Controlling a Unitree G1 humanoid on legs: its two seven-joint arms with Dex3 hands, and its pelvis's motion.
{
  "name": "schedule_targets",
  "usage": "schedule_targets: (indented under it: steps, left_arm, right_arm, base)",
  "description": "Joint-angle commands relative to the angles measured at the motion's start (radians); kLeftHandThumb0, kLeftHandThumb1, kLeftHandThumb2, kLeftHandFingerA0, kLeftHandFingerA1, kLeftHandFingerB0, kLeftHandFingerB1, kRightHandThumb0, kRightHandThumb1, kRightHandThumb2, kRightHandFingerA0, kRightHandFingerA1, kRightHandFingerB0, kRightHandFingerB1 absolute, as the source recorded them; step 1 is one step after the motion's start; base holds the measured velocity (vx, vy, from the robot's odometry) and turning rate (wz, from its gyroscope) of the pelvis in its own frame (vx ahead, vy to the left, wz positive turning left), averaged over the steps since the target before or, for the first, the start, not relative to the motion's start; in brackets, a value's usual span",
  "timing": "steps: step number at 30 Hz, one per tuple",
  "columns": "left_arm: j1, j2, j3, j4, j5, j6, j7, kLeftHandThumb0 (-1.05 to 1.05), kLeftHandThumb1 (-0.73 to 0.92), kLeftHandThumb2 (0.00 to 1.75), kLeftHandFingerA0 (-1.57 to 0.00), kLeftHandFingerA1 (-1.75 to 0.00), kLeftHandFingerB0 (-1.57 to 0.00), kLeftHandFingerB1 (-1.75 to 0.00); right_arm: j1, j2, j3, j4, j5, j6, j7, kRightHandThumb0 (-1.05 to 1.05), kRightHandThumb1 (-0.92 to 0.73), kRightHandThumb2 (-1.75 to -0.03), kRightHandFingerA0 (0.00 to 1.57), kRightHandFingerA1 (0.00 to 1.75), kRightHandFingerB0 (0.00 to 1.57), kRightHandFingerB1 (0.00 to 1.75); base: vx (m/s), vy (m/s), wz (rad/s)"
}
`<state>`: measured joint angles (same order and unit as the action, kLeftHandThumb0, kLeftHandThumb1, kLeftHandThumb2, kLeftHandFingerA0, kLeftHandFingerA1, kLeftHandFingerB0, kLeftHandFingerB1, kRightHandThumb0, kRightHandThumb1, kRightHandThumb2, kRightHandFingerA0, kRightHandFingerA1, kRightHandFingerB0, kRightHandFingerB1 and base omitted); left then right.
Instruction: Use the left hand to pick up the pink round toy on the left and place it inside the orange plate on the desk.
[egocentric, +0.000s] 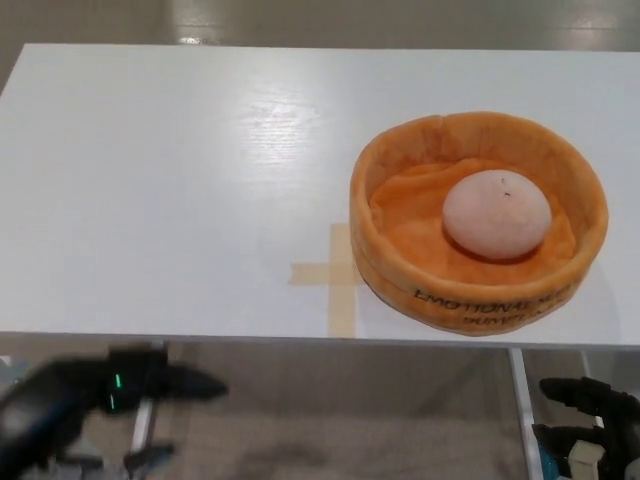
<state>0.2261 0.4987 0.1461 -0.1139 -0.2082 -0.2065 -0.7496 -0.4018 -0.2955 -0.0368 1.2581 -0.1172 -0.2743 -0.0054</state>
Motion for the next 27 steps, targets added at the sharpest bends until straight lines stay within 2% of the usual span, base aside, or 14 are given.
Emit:
schedule_targets:
  steps: [1,4,9,11,12,13,18,19,23,25,26,27]
  left_arm:
    - [-0.064,-0.066,-0.066,0.394,0.041,-0.04,-0.009,-0.06,0.72,0.66,-0.32,-0.39,-0.54,-0.39]
    - [-0.145,-0.099,-0.063,0.607,0.077,-0.086,0.057,-0.1,0.73,0.63,-0.36,-0.37,-0.55,-0.37]
    - [-0.21,-0.121,-0.057,0.762,0.105,-0.129,0.13,-0.09,0.7,0.62,-0.41,-0.37,-0.6,-0.39]
    - [-0.266,-0.13,-0.061,0.866,0.181,-0.132,0.313,-0.08,0.67,0.6,-0.45,-0.36,-0.6,-0.38]
    - [-0.266,-0.13,-0.061,0.866,0.181,-0.132,0.313,-0.08,0.67,0.6,-0.45,-0.36,-0.6,-0.38]
    - [-0.292,-0.132,-0.049,0.907,0.17,-0.108,0.332,-0.12,0.66,0.63,-0.3,-0.34,-0.54,-0.38]
    - [-0.406,-0.116,-0.015,1.122,0.136,-0.084,0.38,-0.06,0.63,0.59,-0.31,-0.34,-0.52,-0.35]
    - [-0.425,-0.109,-0.013,1.162,0.133,-0.059,0.386,-0.05,0.64,0.63,-0.25,-0.35,-0.55,-0.4]
    - [-0.469,-0.099,-0.029,1.278,0.154,0.001,0.446,-0.11,0.61,0.58,-0.31,-0.37,-0.52,-0.36]
    - [-0.475,-0.099,-0.043,1.311,0.169,0.002,0.468,-0.11,0.61,0.58,-0.31,-0.37,-0.52,-0.36]
    - [-0.482,-0.1,-0.062,1.334,0.189,0.002,0.48,-0.2,0.61,0.58,-0.36,-0.37,-0.5,-0.36]
    - [-0.485,-0.101,-0.067,1.343,0.193,0.0,0.483,-0.2,0.61,0.58,-0.36,-0.37,-0.5,-0.36]
  right_arm:
    - [0.021,-0.022,0.009,0.015,-0.015,0.012,0.011,-0.3,-0.61,-0.58,0.47,0.41,0.46,0.38]
    - [0.025,-0.019,0.003,0.016,-0.007,0.015,0.015,-0.28,-0.61,-0.58,0.47,0.41,0.46,0.39]
    - [0.024,-0.018,0.006,0.015,-0.01,0.015,0.009,-0.3,-0.61,-0.58,0.49,0.41,0.47,0.39]
    - [0.017,-0.015,0.007,0.015,-0.012,0.017,0.0,-0.3,-0.6,-0.58,0.48,0.41,0.48,0.39]
    - [0.017,-0.015,0.007,0.015,-0.012,0.017,0.0,-0.3,-0.6,-0.58,0.48,0.41,0.48,0.39]
    - [0.017,-0.014,0.008,0.014,-0.013,0.015,-0.001,-0.29,-0.6,-0.58,0.47,0.41,0.47,0.39]
    - [0.033,-0.009,0.015,0.013,-0.017,0.005,0.0,-0.29,-0.6,-0.58,0.47,0.41,0.46,0.39]
    - [0.04,-0.009,0.015,0.012,-0.016,0.0,0.001,-0.29,-0.6,-0.58,0.47,0.42,0.47,0.39]
    - [0.058,-0.006,0.009,0.01,-0.009,-0.005,0.002,-0.28,-0.6,-0.58,0.47,0.41,0.48,0.39]
    - [0.061,-0.005,0.009,0.011,-0.008,-0.002,0.003,-0.28,-0.6,-0.58,0.47,0.41,0.48,0.39]
    - [0.06,-0.006,0.012,0.011,-0.011,0.007,0.005,-0.3,-0.61,-0.58,0.47,0.4,0.47,0.38]
    - [0.059,-0.007,0.014,0.011,-0.012,0.009,0.006,-0.3,-0.61,-0.58,0.47,0.4,0.47,0.38]
  base:
    - [0.0,0.0,0.0]
    - [0.0,0.0,0.0]
    - [0.0,0.0,0.0]
    - [0.0,0.0,0.0]
    - [0.0,0.0,0.0]
    - [0.0,0.0,0.0]
    - [0.0,0.0,0.0]
    - [0.0,0.0,0.0]
    - [0.0,0.0,0.0]
    - [0.0,0.0,0.0]
    - [0.0,0.0,0.0]
    - [0.0,0.0,0.0]
